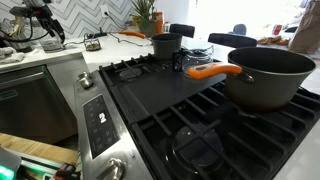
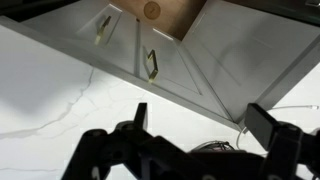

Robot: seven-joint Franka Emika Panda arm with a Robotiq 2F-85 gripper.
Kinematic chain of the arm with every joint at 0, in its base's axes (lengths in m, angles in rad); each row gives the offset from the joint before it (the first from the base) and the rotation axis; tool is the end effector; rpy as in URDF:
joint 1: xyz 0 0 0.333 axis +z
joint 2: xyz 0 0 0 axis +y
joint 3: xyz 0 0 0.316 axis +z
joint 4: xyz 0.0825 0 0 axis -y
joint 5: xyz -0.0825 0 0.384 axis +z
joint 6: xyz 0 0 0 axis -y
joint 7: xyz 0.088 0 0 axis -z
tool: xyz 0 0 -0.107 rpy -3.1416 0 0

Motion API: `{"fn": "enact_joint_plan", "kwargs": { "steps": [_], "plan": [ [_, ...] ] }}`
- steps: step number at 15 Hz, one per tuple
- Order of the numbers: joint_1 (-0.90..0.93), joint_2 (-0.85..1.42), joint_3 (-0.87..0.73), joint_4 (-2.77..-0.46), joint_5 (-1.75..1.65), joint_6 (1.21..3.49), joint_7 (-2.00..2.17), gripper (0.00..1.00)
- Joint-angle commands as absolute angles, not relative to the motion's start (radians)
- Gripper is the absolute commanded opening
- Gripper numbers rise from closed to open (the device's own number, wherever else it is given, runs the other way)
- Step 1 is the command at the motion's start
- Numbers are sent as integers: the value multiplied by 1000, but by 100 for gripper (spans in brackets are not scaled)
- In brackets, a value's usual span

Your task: Move the brown object to the right

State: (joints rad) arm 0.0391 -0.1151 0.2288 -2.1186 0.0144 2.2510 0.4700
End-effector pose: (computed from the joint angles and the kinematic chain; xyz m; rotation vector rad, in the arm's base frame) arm 0.5206 0.1466 0.4864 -3.0292 0.3162 -0.3568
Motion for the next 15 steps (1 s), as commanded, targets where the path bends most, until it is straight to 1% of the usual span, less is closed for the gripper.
{"fn": "enact_joint_plan", "kwargs": {
  "steps": [1, 5, 10, 15],
  "plan": [
    [65, -108, 203, -2112, 11, 2249, 473, 100],
    [66, -106, 204, -2110, 10, 2249, 477, 100],
    [59, 26, 200, -2021, -92, 2409, 765, 100],
    [94, 170, 146, -1898, -188, 2444, 950, 100]
  ]
}}
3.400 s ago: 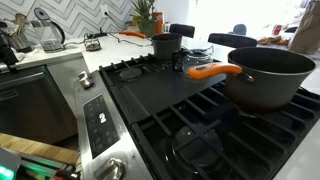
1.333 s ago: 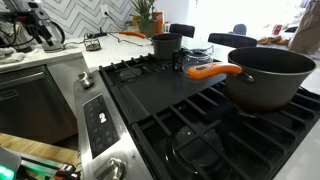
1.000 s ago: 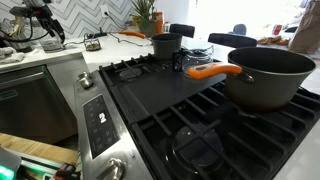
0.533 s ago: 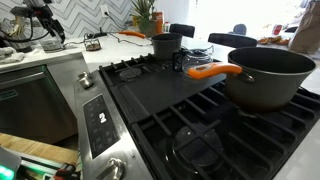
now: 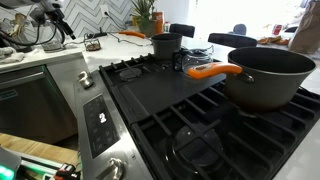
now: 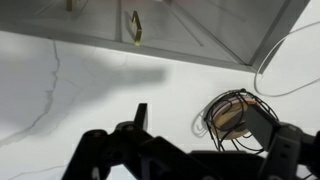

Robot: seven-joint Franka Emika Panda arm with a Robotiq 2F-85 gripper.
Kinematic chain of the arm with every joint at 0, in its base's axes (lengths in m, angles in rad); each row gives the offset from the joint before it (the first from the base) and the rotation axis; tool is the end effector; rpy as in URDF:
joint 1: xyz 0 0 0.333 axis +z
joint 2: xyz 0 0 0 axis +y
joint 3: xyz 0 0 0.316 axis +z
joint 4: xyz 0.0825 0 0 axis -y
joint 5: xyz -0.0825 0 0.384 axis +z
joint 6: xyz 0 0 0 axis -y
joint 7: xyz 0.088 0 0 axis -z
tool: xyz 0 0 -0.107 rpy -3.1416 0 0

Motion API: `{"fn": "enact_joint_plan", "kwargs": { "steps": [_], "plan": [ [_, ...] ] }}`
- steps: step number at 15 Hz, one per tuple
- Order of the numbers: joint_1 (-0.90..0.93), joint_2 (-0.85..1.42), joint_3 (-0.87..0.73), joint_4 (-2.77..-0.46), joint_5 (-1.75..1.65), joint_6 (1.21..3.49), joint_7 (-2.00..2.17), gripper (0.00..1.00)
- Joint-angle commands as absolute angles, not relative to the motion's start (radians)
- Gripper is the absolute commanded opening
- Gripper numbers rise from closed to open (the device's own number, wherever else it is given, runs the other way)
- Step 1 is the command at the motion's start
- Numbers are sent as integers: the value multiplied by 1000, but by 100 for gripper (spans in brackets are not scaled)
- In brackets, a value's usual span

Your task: Move the brown object to the right

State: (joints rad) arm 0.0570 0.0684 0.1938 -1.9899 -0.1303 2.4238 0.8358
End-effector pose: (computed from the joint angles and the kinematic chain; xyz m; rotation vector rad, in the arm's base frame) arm 0.5839 0.1469 0.4679 -2.8857 0.7454 -0.5433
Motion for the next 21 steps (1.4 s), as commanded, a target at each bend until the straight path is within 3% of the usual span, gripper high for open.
{"fn": "enact_joint_plan", "kwargs": {
  "steps": [1, 12, 14, 16, 17, 21],
  "plan": [
    [105, 194, 129, -1874, -203, 2447, 996, 100],
    [221, 453, -2, -1591, -207, 2459, 1153, 100],
    [237, 491, -18, -1549, -202, 2458, 1157, 96],
    [251, 524, -33, -1514, -203, 2465, 1150, 84],
    [256, 538, -40, -1498, -203, 2469, 1146, 71],
    [279, 574, -69, -1455, -212, 2474, 1145, 39]
  ]
}}
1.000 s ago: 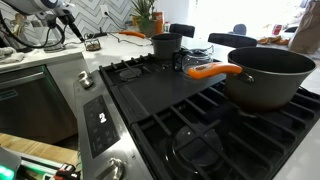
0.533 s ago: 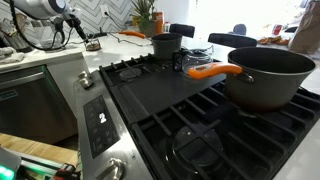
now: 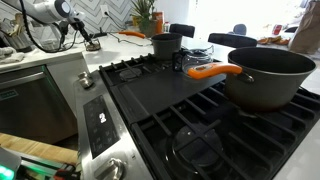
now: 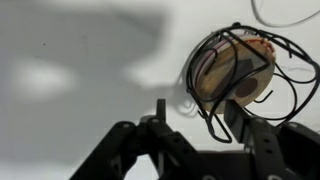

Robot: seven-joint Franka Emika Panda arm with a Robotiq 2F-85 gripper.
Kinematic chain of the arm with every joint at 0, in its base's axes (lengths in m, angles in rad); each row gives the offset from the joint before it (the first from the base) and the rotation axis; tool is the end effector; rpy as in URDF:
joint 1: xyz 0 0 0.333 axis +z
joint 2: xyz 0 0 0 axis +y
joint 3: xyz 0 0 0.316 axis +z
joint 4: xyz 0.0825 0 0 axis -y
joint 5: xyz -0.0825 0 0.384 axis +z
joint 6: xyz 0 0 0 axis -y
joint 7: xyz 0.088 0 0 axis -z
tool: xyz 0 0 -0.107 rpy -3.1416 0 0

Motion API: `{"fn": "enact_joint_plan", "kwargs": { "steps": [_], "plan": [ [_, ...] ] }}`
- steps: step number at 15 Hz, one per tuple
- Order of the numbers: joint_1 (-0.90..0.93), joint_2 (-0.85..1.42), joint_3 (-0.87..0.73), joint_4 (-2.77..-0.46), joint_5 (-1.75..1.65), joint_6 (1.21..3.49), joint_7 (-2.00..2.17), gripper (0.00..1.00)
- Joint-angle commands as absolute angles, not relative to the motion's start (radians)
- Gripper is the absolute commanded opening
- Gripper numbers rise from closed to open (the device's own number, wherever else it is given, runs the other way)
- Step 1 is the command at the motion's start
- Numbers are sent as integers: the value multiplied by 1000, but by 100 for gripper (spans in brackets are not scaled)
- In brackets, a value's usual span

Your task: Move the brown object to the right

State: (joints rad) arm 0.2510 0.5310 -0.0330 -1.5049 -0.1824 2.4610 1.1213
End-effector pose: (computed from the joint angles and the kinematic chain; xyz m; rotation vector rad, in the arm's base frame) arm 0.7172 0.1637 0.4042 -2.7155 1.1129 -0.6425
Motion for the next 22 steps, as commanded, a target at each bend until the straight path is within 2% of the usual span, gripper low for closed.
{"fn": "enact_joint_plan", "kwargs": {
  "steps": [1, 5, 8, 13, 15, 17, 18, 19, 21, 22],
  "plan": [
    [283, 581, -77, -1447, -216, 2477, 1146, 32],
    [288, 603, -88, -1425, -215, 2479, 1132, 5],
    [291, 617, -92, -1410, -213, 2475, 1131, 9],
    [293, 630, -98, -1397, -212, 2464, 1128, 43],
    [293, 636, -99, -1396, -208, 2463, 1128, 44],
    [293, 640, -99, -1396, -205, 2462, 1128, 35],
    [292, 642, -98, -1396, -203, 2461, 1128, 26],
    [293, 644, -98, -1395, -203, 2462, 1128, 22],
    [293, 647, -99, -1395, -203, 2461, 1129, 3],
    [293, 647, -99, -1395, -202, 2459, 1129, 0]
  ]
}}
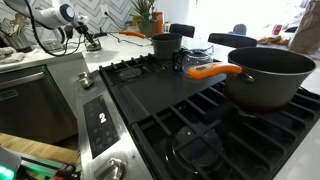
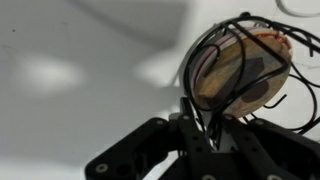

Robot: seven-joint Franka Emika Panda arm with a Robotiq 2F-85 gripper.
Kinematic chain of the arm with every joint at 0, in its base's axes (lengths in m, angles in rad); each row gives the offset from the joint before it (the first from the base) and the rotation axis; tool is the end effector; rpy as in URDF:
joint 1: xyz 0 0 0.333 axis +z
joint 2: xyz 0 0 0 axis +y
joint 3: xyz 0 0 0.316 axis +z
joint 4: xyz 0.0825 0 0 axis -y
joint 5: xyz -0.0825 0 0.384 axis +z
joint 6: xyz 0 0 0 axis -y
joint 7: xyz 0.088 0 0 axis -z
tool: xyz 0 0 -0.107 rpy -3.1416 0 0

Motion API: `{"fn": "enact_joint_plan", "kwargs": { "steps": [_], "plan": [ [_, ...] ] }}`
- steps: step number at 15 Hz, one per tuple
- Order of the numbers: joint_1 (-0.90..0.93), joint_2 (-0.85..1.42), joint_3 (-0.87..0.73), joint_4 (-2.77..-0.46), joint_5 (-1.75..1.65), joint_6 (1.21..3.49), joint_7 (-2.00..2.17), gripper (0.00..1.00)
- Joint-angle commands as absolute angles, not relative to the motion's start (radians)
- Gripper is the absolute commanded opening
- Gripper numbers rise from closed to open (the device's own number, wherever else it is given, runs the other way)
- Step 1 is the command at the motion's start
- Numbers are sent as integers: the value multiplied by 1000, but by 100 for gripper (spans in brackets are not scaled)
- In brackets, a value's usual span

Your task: Move the brown object to the right

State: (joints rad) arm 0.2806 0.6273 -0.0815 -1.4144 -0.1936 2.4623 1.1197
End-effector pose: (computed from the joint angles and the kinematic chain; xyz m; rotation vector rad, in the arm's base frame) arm 0.7380 0.1633 0.3791 -2.7460 1.1126 -0.6803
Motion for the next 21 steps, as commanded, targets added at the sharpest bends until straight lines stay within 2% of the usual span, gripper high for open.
{"fn": "enact_joint_plan", "kwargs": {
  "steps": [1, 12, 17, 18, 19, 21],
  "plan": [
    [293, 647, -98, -1395, -200, 2453, 1130, 0],
    [369, 548, -243, -1405, -361, 2235, 1493, 2],
    [331, 464, -244, -1442, -420, 2063, 1686, 2],
    [302, 520, -201, -1385, -412, 2100, 1614, 2],
    [295, 512, -197, -1386, -415, 2083, 1620, 6],
    [287, 515, -184, -1385, -412, 2084, 1617, 6]
  ]
}}
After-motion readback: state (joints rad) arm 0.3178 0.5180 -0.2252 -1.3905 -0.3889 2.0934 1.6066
